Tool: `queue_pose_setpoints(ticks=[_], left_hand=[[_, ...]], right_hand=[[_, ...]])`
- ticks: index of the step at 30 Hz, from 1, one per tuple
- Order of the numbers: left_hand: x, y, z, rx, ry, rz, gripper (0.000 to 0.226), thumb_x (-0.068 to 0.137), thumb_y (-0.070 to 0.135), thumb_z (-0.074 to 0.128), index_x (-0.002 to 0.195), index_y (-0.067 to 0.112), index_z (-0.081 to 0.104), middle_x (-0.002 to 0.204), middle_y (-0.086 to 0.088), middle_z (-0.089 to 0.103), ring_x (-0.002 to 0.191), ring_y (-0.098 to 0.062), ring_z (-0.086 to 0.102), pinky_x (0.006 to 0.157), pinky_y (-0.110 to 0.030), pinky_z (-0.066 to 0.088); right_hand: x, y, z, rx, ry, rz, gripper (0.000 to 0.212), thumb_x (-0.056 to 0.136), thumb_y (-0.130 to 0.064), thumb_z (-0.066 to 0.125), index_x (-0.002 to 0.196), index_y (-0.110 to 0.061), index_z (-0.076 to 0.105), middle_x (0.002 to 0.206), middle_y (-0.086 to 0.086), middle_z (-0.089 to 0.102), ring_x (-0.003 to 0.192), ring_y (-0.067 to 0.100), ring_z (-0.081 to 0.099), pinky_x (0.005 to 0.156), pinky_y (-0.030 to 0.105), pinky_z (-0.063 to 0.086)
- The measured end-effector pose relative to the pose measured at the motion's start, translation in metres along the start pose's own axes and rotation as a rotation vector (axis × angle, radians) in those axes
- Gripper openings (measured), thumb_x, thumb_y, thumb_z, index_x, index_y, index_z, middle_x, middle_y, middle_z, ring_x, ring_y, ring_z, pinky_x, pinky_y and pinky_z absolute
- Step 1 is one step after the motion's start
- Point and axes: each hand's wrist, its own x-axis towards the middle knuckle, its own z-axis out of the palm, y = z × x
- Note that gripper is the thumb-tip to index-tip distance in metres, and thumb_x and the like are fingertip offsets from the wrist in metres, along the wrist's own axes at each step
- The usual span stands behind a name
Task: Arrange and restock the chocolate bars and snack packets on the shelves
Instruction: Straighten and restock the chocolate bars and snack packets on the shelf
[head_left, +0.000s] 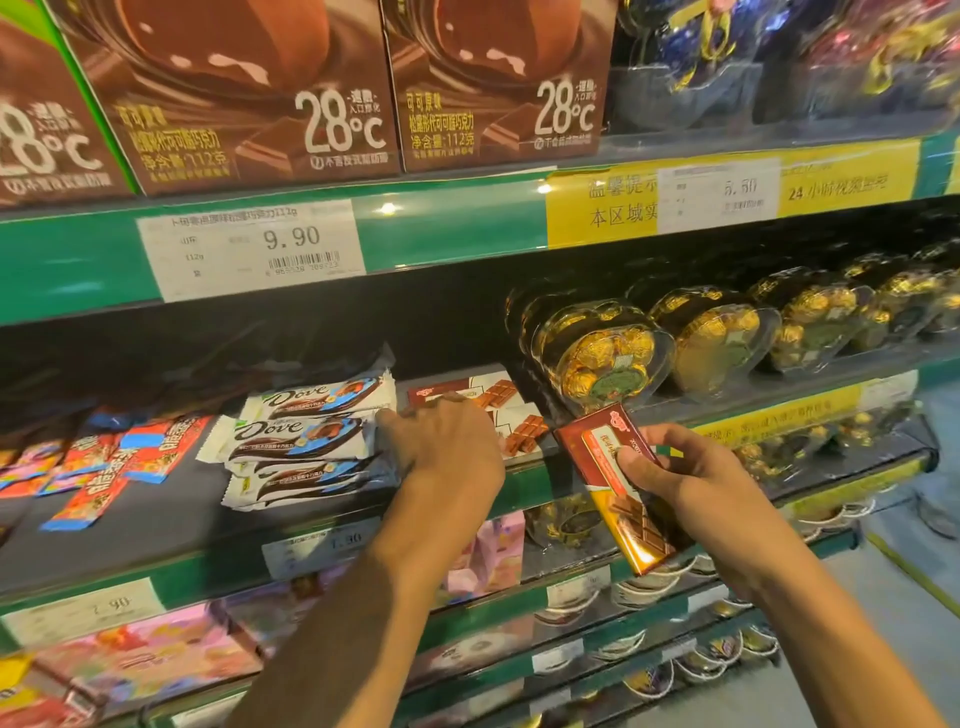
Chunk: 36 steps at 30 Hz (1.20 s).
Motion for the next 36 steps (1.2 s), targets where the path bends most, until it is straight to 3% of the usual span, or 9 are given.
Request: queue_pose_setpoints(ticks=[4,7,11,15,19,23,25,28,36], left_hand=[[0.009,-0.006,-0.001,-0.287,-0.025,-0.090,0.072,0.082,0.048,0.073,0.131,0.008,0.039,0.129,-0.015,0.046,0.114,-0.033,0.052,0.094,-0.045,0.041],[0.015,-0.020,-0.006,-0.361,0.019,-0.049,0.049,0.089,0.038,0.066,0.125,0.011,0.046,0.126,-0.013,0.049,0.108,-0.032,0.055,0.083,-0.040,0.043],[0.028,-0.042,-0.025,-0.484,0.007,-0.025,0.027,0.088,0.024,0.060,0.114,0.018,0.065,0.115,-0.015,0.064,0.101,-0.035,0.062,0.086,-0.040,0.054],[0.047,-0.054,-0.047,-0.411,-0.016,-0.002,0.028,0.092,0.029,0.062,0.106,0.005,0.065,0.103,-0.009,0.065,0.099,-0.032,0.062,0.082,-0.034,0.048],[0.068,-0.055,-0.048,-0.381,-0.070,-0.015,0.020,0.098,0.027,0.054,0.095,0.008,0.058,0.085,-0.006,0.057,0.075,-0.020,0.052,0.076,-0.034,0.041],[0.083,-0.055,-0.035,-0.343,-0.081,0.053,0.028,0.097,0.031,0.054,0.116,0.013,0.060,0.105,-0.006,0.061,0.093,-0.023,0.055,0.096,-0.039,0.046],[0.087,-0.056,-0.030,-0.314,-0.087,0.083,0.029,0.096,0.034,0.054,0.116,0.015,0.061,0.107,-0.006,0.063,0.092,-0.022,0.057,0.092,-0.040,0.048],[0.088,-0.057,-0.024,-0.218,-0.099,0.136,0.018,0.096,0.033,0.055,0.103,0.017,0.056,0.081,-0.001,0.057,0.070,-0.017,0.054,0.071,-0.033,0.045],[0.097,-0.065,-0.015,-0.146,-0.151,0.281,0.030,0.093,0.037,0.057,0.116,0.017,0.056,0.096,-0.001,0.062,0.083,-0.016,0.057,0.073,-0.032,0.046]], right_hand=[[-0.002,0.002,-0.001,0.013,0.005,0.000,0.017,0.093,-0.017,0.064,0.109,-0.011,0.062,0.078,0.006,0.074,0.062,0.013,0.068,0.050,0.020,0.048],[-0.004,0.002,-0.002,0.016,0.008,-0.009,0.018,0.093,-0.018,0.065,0.109,-0.011,0.063,0.077,0.006,0.073,0.061,0.012,0.067,0.049,0.019,0.048],[-0.006,0.000,0.000,0.030,-0.005,-0.015,0.015,0.093,-0.015,0.064,0.108,-0.011,0.063,0.073,0.003,0.074,0.061,0.012,0.068,0.048,0.017,0.048],[-0.007,0.002,0.005,0.021,-0.026,0.002,0.019,0.093,-0.016,0.065,0.110,-0.008,0.061,0.078,0.006,0.075,0.065,0.015,0.069,0.051,0.019,0.049],[-0.006,0.003,0.012,-0.006,-0.058,-0.005,0.020,0.094,-0.016,0.064,0.112,-0.008,0.059,0.084,0.007,0.076,0.069,0.017,0.071,0.055,0.021,0.051],[0.000,-0.001,0.020,-0.114,-0.079,-0.025,0.026,0.092,-0.020,0.068,0.114,-0.012,0.056,0.088,0.007,0.076,0.073,0.021,0.072,0.073,0.040,0.058],[0.003,-0.005,0.024,-0.211,-0.098,-0.053,0.039,0.083,-0.028,0.078,0.112,-0.018,0.053,0.093,0.004,0.076,0.078,0.022,0.073,0.080,0.044,0.059],[0.006,-0.012,0.031,-0.440,-0.168,-0.139,0.066,0.066,-0.041,0.089,0.113,-0.026,0.044,0.100,-0.004,0.071,0.083,0.014,0.072,0.078,0.037,0.061],[0.023,-0.025,0.062,-0.862,-0.205,-0.386,0.080,0.060,-0.046,0.089,0.111,-0.029,0.030,0.101,-0.013,0.063,0.087,0.008,0.067,0.076,0.035,0.060]])
